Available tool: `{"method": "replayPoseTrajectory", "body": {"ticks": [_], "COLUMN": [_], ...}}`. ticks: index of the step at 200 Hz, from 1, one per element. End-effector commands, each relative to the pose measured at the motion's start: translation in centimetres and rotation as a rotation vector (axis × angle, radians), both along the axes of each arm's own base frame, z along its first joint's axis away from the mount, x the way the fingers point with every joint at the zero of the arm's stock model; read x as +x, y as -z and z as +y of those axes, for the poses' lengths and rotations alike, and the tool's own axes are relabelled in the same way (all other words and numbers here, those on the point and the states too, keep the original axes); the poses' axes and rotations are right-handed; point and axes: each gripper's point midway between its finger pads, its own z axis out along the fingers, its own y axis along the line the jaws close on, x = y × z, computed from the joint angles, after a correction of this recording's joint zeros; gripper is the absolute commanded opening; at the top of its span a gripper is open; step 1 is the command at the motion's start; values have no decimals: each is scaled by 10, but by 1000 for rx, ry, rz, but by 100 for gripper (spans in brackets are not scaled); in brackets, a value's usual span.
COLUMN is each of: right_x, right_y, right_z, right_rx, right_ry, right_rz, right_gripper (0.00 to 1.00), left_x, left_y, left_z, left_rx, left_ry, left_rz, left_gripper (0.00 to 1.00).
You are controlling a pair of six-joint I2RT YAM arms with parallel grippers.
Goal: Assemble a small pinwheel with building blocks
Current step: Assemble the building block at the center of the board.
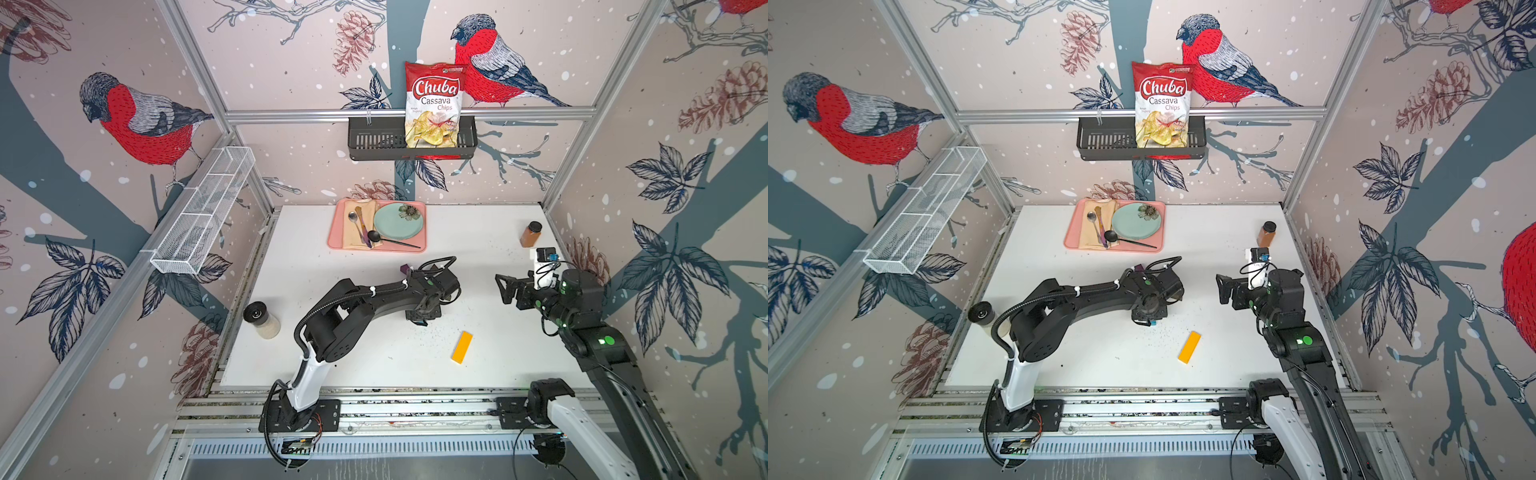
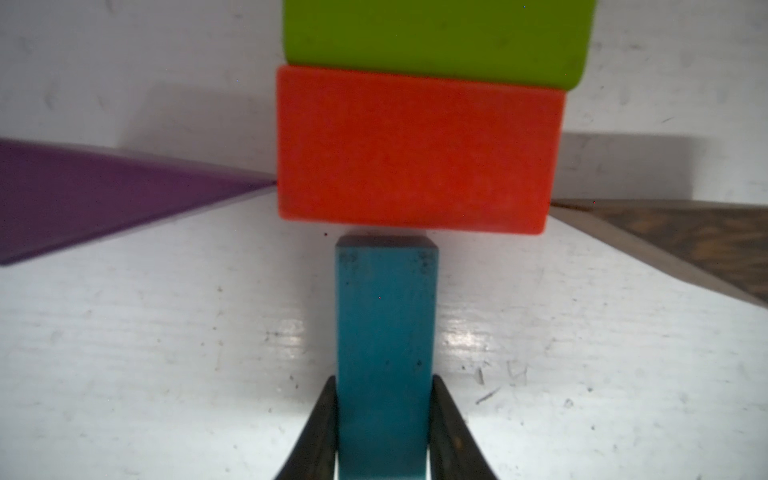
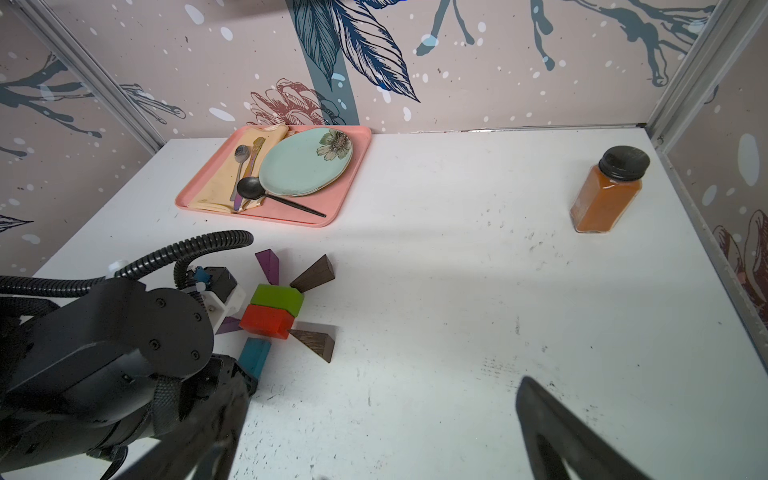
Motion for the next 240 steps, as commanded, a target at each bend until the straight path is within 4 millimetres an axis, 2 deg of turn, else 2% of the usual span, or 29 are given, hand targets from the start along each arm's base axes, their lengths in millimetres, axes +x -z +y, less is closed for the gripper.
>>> {"method": "replayPoseTrajectory", "body": {"ticks": [1,88,99,115,155,180,240], "right_x": [1,1,1,1,1,1,1], "right_y": [-5,-6,-6,-5,-5,-5,-6], "right_z": [3,2,2,2,2,2,2], "right_rx": [7,4,5,4,4,4,3], "right_ry": [-15,-11,-11,-11,-11,-9,-10], "right_rz": [-22,-24,-24,-23,-23,-23,-25], "right_gripper": [100,100,100,100,100,100,100], "left_x": [1,6,6,5,7,6,7], "left_y": [-1,-1,-1,-1,-2,-1,2], "left_z": [4,2,2,2,4,4,0], "left_rx": [24,35,36,36,43,44,28], "left_ry": [-7,5,6,6,3,6,15], "left_rz": [-6,-8,-7,-7,-12,-10,-13], "left_gripper": [21,23,26,34,44,58,61]}}
